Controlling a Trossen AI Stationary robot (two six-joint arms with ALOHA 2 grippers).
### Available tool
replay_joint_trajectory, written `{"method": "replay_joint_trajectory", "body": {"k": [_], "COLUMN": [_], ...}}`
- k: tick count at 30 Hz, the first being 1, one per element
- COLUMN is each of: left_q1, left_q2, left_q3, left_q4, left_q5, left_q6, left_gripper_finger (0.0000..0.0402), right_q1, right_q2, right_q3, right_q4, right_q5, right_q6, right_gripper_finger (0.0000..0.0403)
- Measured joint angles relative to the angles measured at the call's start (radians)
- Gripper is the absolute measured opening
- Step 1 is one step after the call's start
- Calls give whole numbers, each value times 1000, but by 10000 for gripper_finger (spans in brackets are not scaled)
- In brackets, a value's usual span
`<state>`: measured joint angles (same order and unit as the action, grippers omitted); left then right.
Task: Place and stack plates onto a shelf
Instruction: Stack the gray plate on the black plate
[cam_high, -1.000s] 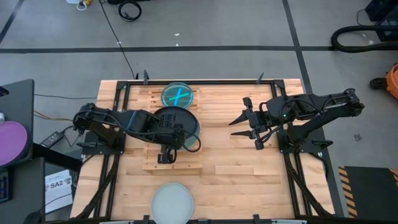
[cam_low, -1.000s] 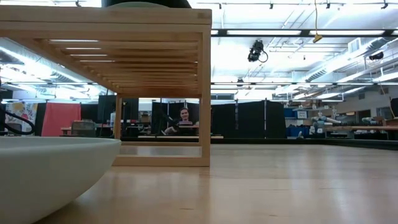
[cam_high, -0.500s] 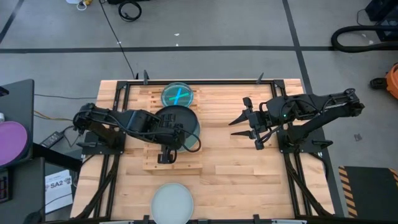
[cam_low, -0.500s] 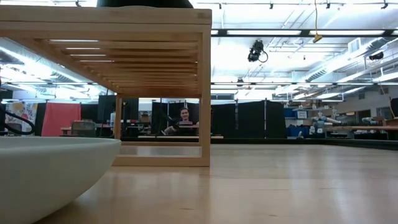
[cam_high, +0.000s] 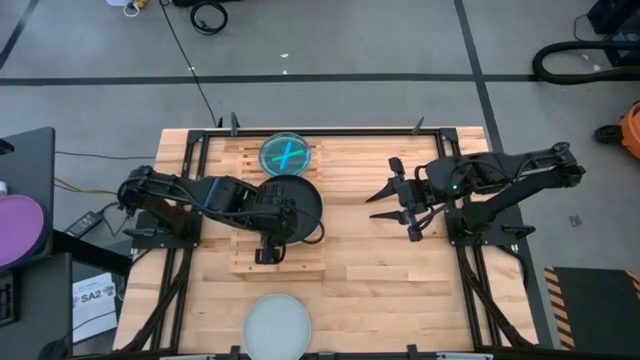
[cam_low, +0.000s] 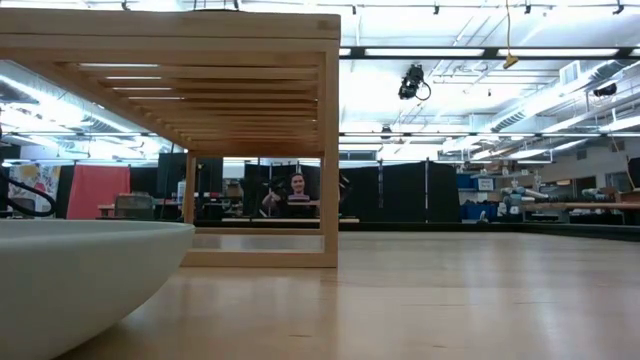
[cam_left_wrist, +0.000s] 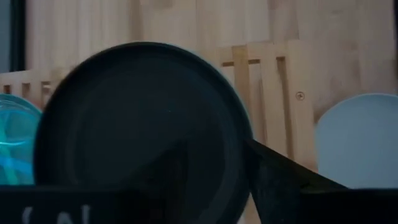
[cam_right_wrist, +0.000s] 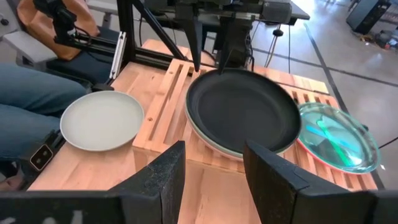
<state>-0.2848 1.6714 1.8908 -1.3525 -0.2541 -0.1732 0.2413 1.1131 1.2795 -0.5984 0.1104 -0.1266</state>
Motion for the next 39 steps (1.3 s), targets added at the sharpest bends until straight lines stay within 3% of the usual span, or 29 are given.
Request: {"method": "replay_joint_trajectory", "body": {"k": [8, 14, 19, 24, 33, 39], "left_q1": [-14, -113, -234, -363, -599, -678], "left_q2": [0, 0, 0, 0, 29, 108], "left_q3": [0, 0, 0, 0, 0, 0], "left_q4": [-1, -6, -6, -4, -6, -14], "left_q5": [192, 278, 279, 269, 84, 47], "left_q6": [-117, -245, -385, -656, -1256, -1469], "left_gripper_finger": [164, 156, 156, 156, 156, 156], "right_q1": [0, 0, 0, 0, 0, 0], "right_q2": [74, 123, 138, 139, 140, 140], "right_q3": [-19, -19, -19, -19, -19, -19], "right_q4": [38, 42, 45, 45, 47, 51], "right_q5": [-1, -1, -2, -2, -3, -3], "right_q6": [20, 20, 20, 20, 22, 22], "right_gripper_finger": [166, 165, 165, 165, 165, 165]}}
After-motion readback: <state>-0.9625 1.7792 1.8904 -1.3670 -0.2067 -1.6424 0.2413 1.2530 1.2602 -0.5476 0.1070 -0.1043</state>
